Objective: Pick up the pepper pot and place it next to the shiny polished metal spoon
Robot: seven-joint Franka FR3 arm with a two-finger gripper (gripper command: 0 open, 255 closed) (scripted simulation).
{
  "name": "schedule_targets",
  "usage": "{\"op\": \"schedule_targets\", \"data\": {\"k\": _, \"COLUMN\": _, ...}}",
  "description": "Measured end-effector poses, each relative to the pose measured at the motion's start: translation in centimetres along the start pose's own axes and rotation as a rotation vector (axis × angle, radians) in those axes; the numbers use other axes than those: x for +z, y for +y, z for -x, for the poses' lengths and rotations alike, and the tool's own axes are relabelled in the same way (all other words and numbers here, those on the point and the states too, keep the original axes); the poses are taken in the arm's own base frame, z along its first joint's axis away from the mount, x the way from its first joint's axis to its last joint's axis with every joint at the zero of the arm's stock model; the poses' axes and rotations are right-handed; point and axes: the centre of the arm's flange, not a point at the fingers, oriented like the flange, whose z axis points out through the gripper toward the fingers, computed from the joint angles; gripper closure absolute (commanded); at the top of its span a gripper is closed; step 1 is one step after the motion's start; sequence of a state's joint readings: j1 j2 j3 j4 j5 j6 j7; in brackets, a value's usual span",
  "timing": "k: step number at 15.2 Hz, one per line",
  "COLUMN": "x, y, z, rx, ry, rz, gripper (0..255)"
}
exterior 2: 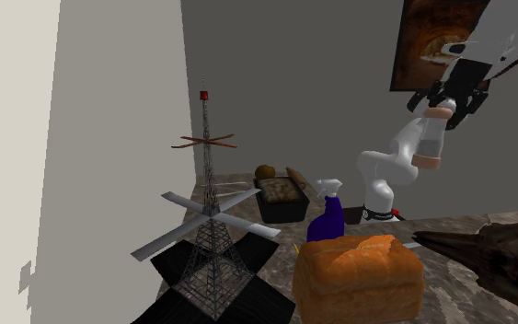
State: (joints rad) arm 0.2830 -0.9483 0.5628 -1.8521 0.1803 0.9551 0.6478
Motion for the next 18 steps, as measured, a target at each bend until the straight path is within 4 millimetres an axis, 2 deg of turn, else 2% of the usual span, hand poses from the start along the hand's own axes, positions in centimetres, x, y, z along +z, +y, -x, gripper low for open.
{"op": "schedule_targets", "data": {"k": 4, "x": -1.9, "y": -1.1, "z": 4.6, "rx": 0.0, "ry": 0.0, "rz": 0.001, "gripper": 255}}
{"op": "schedule_targets", "data": {"k": 5, "x": -3.0, "y": -1.5, "z": 6.0, "rx": 0.0, "ry": -0.001, "rz": 0.0, "gripper": 255}}
{"op": "schedule_targets", "data": {"k": 7, "x": -3.0, "y": -1.6, "z": 7.5, "rx": 0.0, "ry": -0.001, "rz": 0.001, "gripper": 255}}
{"op": "schedule_targets", "data": {"k": 18, "x": 2.3, "y": -3.3, "z": 8.6, "rx": 0.0, "ry": -0.001, "rz": 0.002, "gripper": 255}}
